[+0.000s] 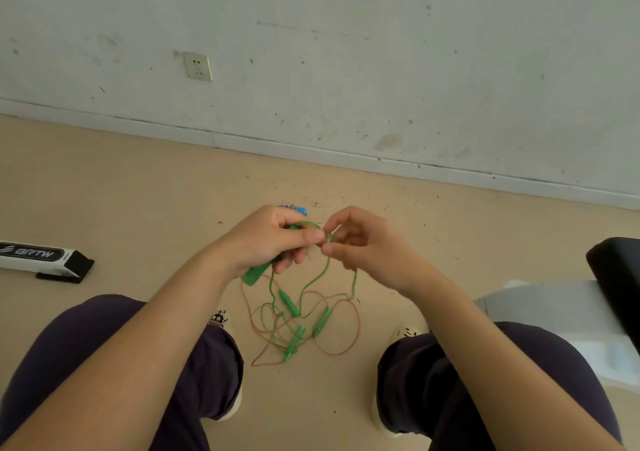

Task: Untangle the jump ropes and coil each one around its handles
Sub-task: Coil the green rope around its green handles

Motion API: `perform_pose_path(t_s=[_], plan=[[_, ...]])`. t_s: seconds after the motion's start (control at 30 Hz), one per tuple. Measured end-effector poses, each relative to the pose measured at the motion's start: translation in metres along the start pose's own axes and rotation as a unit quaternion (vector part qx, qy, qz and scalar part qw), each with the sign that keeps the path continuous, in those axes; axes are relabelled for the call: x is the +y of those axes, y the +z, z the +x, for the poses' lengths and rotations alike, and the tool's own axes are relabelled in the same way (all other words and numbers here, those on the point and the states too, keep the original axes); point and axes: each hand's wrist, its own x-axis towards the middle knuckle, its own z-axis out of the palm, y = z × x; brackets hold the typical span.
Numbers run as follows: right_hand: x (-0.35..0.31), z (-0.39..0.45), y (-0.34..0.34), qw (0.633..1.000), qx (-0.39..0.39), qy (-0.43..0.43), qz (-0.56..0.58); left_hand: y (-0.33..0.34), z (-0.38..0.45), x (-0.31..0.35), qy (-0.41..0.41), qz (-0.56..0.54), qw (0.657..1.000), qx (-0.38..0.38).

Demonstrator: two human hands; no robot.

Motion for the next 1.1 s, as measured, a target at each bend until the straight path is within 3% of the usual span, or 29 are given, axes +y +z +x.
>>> perform_pose_path(t_s=[0.1,0.3,0.4,0.57,0.73,0.87,0.97,1.1], plan=[[-0.002,0.002,0.002,0.997,0.034,-0.002,-0.063,-0.002,0.002,0.000,-0.013,0.010,1.000,-0.012],[0.003,0.006,-0.023,0.984,0.172,0.010,-0.052,-0.033,-0.003,-0.003,-0.056,0.067,0.994,0.058],[0.003,0.003,-0.026,0.990,0.128,0.009,-0.050,-0.034,-0.004,-0.004,-0.042,0.056,0.994,0.084],[0.003,0.003,0.002,1.000,-0.001,0.016,-0.019,-0.003,0.000,0.000,-0.015,0.027,0.999,0.030],[0.002,0.006,-0.004,0.995,0.063,0.001,-0.082,-0.011,-0.002,0.003,-0.019,0.041,0.999,0.014],[0.000,0.002,-0.030,0.984,0.177,-0.002,-0.026,-0.034,-0.004,0.001,-0.020,0.024,0.995,0.090],[-0.001,0.001,-0.027,0.992,0.128,-0.012,-0.002,-0.030,-0.004,0.000,-0.018,0.002,0.995,0.098],[0.001,0.002,0.001,1.000,0.021,0.000,0.020,0.000,-0.001,0.000,-0.010,0.013,0.999,0.041]])
